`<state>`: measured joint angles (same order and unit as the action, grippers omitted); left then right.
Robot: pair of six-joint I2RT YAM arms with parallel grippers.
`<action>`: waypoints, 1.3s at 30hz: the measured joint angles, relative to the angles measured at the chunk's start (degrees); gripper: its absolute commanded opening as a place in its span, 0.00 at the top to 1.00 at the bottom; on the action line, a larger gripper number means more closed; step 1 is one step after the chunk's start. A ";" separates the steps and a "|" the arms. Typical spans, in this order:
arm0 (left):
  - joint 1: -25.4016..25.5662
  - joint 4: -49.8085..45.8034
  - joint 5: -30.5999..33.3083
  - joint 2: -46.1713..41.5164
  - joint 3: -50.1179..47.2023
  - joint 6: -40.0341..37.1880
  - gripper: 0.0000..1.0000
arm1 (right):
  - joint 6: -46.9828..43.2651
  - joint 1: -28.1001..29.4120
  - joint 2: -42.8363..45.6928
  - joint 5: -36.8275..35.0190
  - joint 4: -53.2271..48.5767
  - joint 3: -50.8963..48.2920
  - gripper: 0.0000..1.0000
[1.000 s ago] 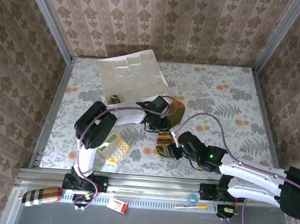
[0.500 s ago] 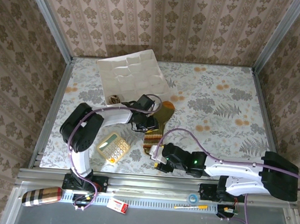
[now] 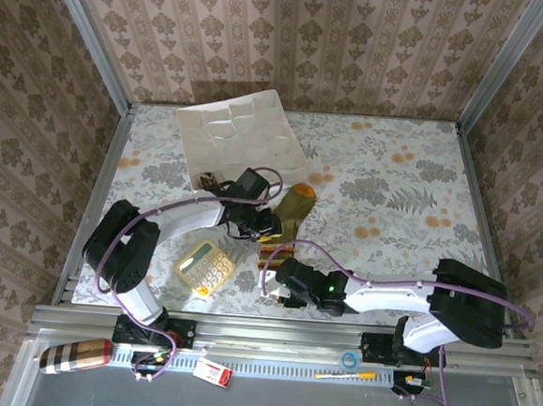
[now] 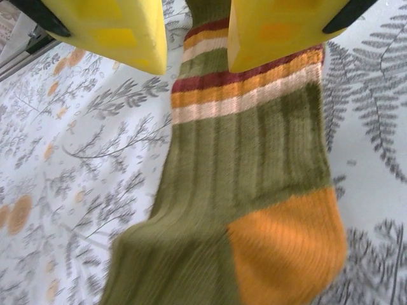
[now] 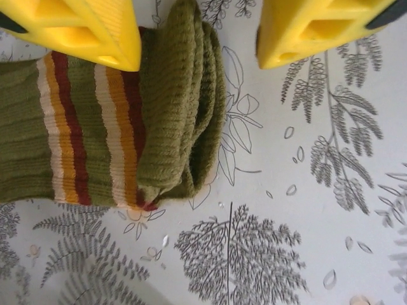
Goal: Roll the socks
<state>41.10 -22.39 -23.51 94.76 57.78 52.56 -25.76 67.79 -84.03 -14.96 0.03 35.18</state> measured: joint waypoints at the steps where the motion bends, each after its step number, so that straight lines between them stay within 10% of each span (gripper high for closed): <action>1: 0.00 -0.02 -0.37 0.00 -0.76 0.31 0.71 | -0.28 0.00 -0.98 -0.50 -0.02 0.55 0.57; 26: -4.85 0.04 -2.64 -7.34 -7.76 3.63 0.72 | 2.12 -0.68 -9.44 -2.16 -3.63 9.09 1.00; 39: -7.08 -0.20 -1.99 -11.02 -10.34 5.22 0.74 | 11.82 -16.57 -8.17 23.21 -12.90 16.02 1.00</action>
<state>34.02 -22.59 -25.50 83.74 47.44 57.78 -13.93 51.22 -92.20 8.25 -12.86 51.20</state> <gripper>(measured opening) 0.268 0.063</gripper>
